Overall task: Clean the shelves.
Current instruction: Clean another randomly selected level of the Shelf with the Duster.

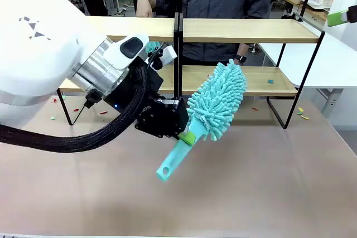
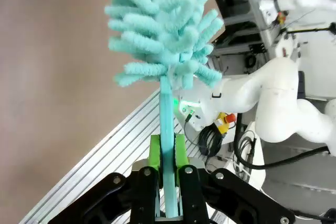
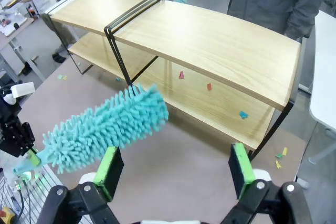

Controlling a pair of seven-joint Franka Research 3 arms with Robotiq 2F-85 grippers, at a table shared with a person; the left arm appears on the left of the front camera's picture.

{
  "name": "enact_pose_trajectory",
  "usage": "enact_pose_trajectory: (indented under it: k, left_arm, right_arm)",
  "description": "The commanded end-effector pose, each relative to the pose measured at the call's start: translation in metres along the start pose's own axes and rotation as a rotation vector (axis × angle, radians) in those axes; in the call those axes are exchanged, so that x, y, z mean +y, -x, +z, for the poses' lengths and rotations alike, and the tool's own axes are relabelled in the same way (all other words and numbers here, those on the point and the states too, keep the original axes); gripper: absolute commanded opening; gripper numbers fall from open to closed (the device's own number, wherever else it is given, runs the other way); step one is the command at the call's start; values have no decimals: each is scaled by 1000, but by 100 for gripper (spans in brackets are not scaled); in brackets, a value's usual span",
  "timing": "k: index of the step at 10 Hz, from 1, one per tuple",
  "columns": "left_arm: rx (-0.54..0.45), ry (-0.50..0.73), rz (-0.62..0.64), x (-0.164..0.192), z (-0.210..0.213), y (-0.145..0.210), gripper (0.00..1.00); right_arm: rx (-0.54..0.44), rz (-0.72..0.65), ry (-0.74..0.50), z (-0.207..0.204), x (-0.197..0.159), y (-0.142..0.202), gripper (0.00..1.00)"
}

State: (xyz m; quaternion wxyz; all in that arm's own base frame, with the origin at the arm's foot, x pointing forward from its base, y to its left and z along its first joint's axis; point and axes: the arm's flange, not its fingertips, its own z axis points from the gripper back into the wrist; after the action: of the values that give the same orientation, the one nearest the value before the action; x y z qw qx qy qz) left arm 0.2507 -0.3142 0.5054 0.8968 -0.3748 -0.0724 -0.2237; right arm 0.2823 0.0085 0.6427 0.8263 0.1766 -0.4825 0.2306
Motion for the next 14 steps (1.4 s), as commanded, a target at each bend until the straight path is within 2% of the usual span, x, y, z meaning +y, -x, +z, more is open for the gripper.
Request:
enact_pose_trajectory:
  k: [1,4,5,6,8,10,12,14]
  left_arm:
    - [78,-32,-71,-1,-3,30,12]
    - [70,-22,-57,-3,-10,20,12]
    - [-51,-57,-53,-15,-17,15,12]
    - [-98,-75,-53,-26,-25,10,12]
    - [-228,-159,37,-44,-40,-1,12]
    - [-243,-245,135,-50,-50,-9,12]
    - [-315,-318,240,-51,-57,-25,12]
    - [-358,-373,299,-47,-59,-65,12]
  right_arm:
    - [0,4,-4,0,-1,1,100]
    - [0,4,-4,0,-1,1,100]
    - [0,4,-4,0,-1,1,100]
    - [0,4,-4,0,-1,1,100]
    - [0,4,-4,0,-1,1,100]
    - [0,4,-4,0,-1,1,100]
    - [0,4,-4,0,-1,1,100]
    - [0,4,-4,0,-1,1,100]
